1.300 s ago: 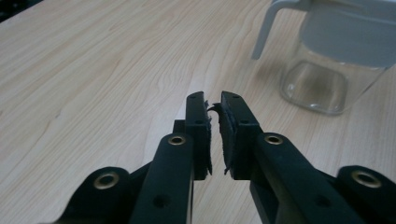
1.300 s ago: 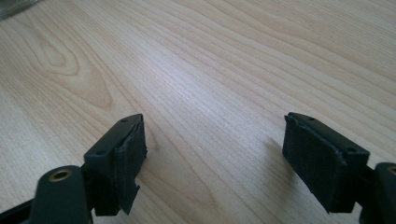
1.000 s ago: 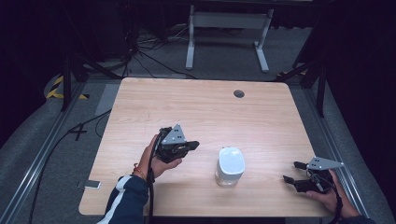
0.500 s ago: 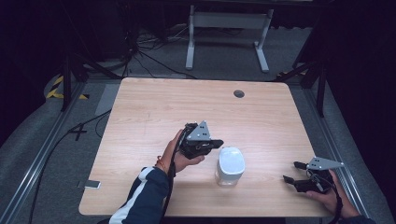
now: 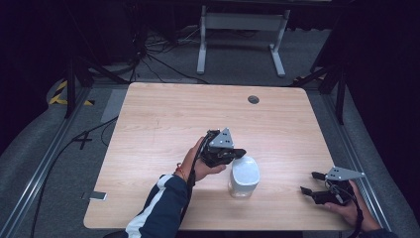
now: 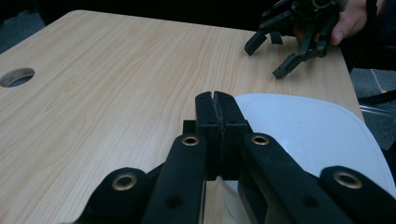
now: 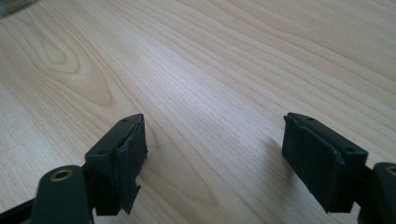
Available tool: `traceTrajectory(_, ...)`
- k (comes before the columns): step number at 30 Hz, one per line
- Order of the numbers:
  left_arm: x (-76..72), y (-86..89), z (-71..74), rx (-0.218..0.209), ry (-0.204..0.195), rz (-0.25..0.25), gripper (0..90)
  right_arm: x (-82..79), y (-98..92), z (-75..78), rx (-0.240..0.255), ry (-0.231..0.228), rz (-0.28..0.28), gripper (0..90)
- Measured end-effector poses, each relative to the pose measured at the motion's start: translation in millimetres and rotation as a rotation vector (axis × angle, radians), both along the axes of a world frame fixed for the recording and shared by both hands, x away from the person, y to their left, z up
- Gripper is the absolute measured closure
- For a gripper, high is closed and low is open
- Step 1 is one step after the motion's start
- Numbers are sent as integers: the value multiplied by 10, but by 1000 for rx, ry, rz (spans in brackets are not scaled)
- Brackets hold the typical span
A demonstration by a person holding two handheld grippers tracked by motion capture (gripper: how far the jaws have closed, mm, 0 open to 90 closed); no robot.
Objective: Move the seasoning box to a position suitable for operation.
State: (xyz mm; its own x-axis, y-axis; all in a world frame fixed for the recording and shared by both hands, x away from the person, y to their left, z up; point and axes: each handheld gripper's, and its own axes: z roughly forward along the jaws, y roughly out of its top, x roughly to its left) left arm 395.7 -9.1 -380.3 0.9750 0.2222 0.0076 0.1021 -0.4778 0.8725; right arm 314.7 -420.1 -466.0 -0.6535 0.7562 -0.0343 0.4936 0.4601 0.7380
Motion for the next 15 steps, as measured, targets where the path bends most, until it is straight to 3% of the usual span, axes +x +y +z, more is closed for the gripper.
traceTrajectory(11,21,-49,-28,-14,11,1,897,-11,7,31,-14,16,11,296)
traceTrajectory(13,29,-48,-30,-7,4,3,897,-26,36,65,-26,23,29,442)
traceTrajectory(14,32,-48,-35,-12,10,5,897,-26,36,65,-26,23,29,442)
traceTrajectory(15,37,-48,-44,-19,11,6,897,-51,96,120,-15,11,63,557)
